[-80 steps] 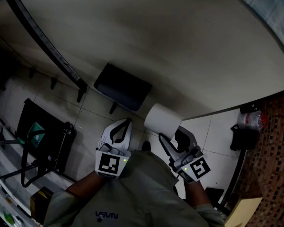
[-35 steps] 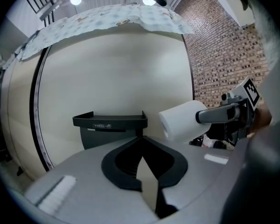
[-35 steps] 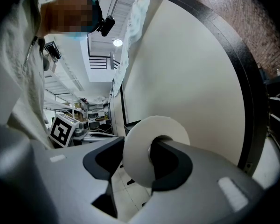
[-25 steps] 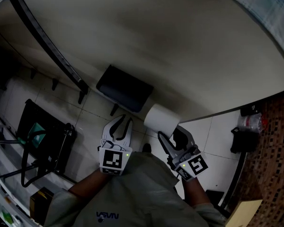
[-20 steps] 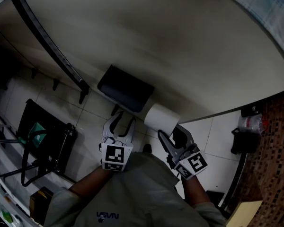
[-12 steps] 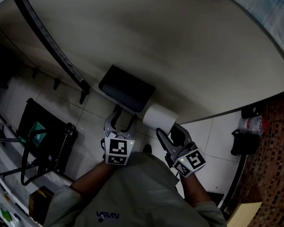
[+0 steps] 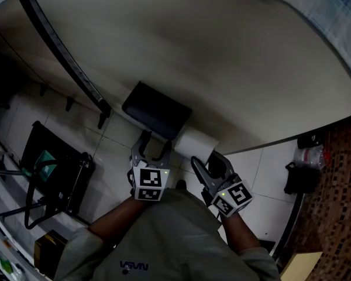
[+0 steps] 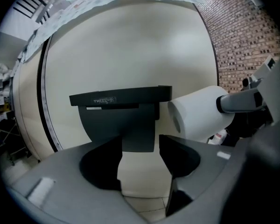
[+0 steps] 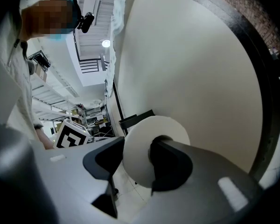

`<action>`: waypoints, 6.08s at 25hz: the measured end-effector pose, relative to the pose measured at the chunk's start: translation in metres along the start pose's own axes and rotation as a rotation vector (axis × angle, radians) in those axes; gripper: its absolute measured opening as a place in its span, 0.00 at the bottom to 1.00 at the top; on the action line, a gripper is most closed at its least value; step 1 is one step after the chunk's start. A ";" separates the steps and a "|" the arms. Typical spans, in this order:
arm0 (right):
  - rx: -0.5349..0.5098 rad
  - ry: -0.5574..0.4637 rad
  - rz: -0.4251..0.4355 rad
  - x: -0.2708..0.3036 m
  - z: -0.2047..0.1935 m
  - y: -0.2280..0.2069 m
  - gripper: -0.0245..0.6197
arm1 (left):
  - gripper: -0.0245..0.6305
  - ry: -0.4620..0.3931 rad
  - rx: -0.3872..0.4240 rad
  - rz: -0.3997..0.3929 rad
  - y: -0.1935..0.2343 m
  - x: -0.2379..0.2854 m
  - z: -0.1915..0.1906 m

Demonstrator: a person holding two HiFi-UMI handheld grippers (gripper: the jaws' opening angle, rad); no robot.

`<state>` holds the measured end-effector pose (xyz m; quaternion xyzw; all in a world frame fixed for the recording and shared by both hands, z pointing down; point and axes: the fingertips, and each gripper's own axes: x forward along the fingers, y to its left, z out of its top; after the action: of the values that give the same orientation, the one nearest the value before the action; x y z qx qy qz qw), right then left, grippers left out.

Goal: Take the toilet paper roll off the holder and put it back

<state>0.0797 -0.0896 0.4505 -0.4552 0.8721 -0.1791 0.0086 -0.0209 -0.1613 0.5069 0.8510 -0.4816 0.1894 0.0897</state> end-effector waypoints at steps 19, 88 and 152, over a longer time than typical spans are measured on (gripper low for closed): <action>0.025 0.012 0.034 0.012 -0.001 -0.004 0.30 | 0.41 0.023 -0.055 0.065 0.008 0.001 -0.008; 0.204 0.070 0.204 0.094 -0.031 0.017 0.33 | 0.36 0.015 -0.054 0.021 0.009 -0.018 -0.011; 0.007 0.194 0.147 0.087 -0.052 0.019 0.04 | 0.31 -0.014 -0.056 -0.086 0.007 -0.024 -0.014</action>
<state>0.0049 -0.1336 0.5058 -0.3704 0.8993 -0.2244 -0.0613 -0.0410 -0.1417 0.5094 0.8694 -0.4501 0.1660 0.1184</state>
